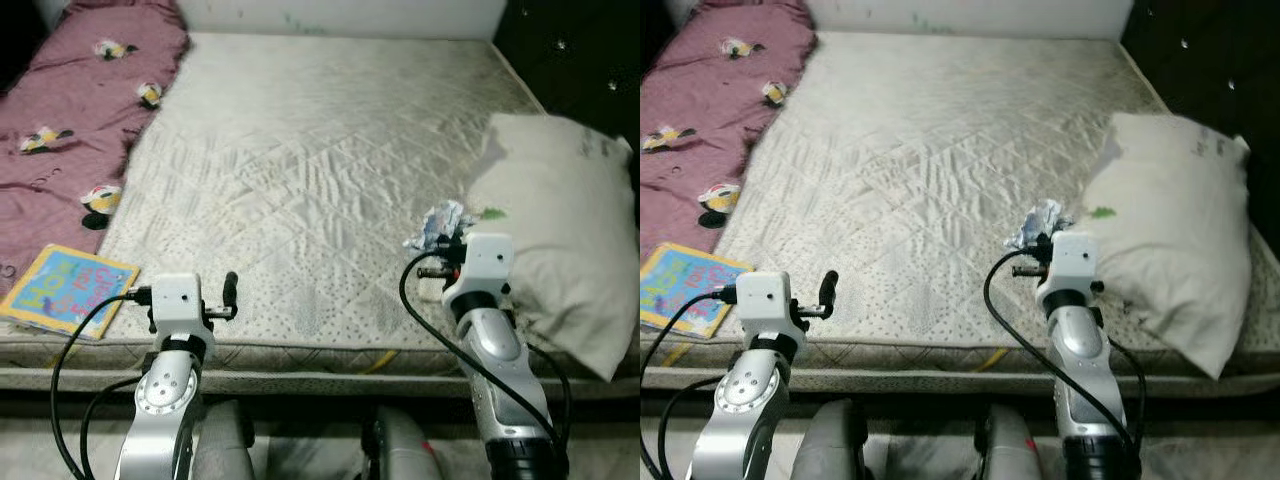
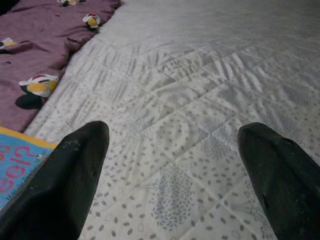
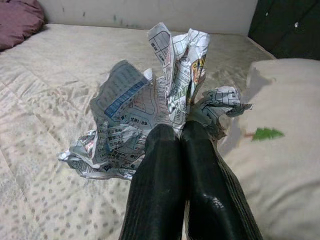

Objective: Clean up the room

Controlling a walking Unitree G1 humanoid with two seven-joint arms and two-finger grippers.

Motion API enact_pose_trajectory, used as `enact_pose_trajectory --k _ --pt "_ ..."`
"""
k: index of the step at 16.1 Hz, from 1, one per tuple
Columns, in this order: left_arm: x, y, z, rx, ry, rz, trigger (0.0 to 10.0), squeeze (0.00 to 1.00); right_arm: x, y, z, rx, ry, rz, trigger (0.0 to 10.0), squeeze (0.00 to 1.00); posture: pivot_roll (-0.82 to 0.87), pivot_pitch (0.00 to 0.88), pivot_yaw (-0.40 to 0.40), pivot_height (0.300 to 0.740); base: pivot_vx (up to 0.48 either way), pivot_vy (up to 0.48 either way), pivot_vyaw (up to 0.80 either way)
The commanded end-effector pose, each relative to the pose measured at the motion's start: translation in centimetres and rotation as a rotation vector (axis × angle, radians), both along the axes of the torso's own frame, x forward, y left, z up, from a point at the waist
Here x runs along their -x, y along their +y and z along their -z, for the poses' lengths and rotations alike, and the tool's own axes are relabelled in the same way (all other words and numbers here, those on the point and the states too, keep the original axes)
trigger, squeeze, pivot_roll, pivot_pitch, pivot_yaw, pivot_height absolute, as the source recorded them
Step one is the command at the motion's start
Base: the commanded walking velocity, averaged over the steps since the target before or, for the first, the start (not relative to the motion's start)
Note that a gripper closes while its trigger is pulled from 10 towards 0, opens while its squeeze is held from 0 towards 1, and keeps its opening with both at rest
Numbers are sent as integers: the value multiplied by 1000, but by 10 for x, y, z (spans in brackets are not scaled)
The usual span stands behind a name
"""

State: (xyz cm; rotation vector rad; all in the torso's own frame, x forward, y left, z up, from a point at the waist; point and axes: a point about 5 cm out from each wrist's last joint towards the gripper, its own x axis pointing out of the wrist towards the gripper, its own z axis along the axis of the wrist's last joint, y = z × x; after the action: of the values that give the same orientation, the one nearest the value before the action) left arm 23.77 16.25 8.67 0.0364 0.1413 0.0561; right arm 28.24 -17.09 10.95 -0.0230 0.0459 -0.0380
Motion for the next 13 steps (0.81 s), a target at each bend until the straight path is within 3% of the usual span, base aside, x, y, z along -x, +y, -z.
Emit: enact_pose_trajectory --k 1,6,13 --pt "-4 6 -5 -24 -16 -20 10000 0 -3 -5 2 2 18 26 10000 0 -1 0 -52 695 0 0 0" --pt "-8 17 -11 -38 -32 -44 10000 0 -7 -2 -7 14 1 29 10000 0 -8 0 -56 740 0 0 0" --pt "-1 0 5 12 34 10 10000 0 -1 -7 5 11 38 63 10000 0 -28 0 -26 740 0 0 0"
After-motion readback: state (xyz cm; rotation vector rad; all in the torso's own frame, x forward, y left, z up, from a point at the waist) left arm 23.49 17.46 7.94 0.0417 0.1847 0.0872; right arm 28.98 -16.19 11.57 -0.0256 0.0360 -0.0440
